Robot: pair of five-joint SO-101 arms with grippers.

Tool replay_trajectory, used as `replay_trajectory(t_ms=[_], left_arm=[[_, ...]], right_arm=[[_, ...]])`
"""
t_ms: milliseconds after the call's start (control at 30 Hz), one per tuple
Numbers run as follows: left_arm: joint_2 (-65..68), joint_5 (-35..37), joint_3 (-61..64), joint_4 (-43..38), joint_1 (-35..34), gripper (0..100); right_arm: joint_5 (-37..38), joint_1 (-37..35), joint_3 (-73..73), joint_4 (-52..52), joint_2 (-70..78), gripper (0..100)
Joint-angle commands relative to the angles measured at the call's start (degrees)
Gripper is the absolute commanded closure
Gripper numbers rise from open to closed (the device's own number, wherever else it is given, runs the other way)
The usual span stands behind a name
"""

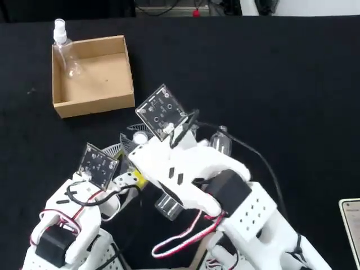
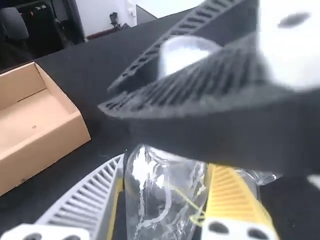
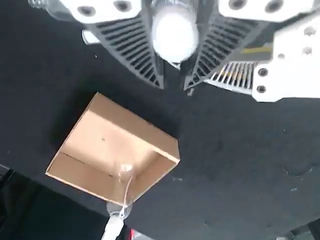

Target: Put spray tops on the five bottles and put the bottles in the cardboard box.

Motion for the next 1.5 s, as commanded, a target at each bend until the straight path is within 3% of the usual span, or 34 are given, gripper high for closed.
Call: replay_trajectory(t_ms=[0,100,200,600,733,867,1000,1133,1300,1467], left_arm=[[-0.5,-0.4,-1.9,-0.3,-0.4,81],[-0.5,-0.4,-1.9,-0.3,-0.8,81],[-0.5,-0.4,-1.5,-0.3,-0.9,81],[-0.5,-0.4,-1.6,-0.4,-1.0,81],[-0.5,-0.6,-2.3,-1.2,-2.9,81],[-0.5,-0.4,-2.5,-7.9,-10.7,81],[-0.1,-0.4,-2.2,-17.9,-17.3,81],[4.0,-0.3,-2.9,-24.6,-20.0,81],[21.1,-0.5,-8.2,-33.7,-20.4,81],[41.1,-0.5,-16.0,-48.5,-20.4,81]], right_arm=[[0.6,-0.8,-3.1,2.9,0.2,80.5],[0.6,-0.8,-3.6,4.4,0.1,71.5],[0.6,-0.8,-5.9,5.0,-2.1,72.5],[0.5,-0.5,-15.5,8.4,-14.0,86.6],[0.5,8.3,-15.3,8.4,-13.8,98.9],[0.2,18.8,-9.0,11.3,-14.0,97.3],[0.5,21.8,5.3,8.1,-14.6,97.2],[0.3,22.0,19.1,-2.2,-17.2,97.2],[-0.3,21.9,32.6,-13.0,-21.4,97.3],[-2.1,21.9,40.2,-15.6,-26.9,97.2]])
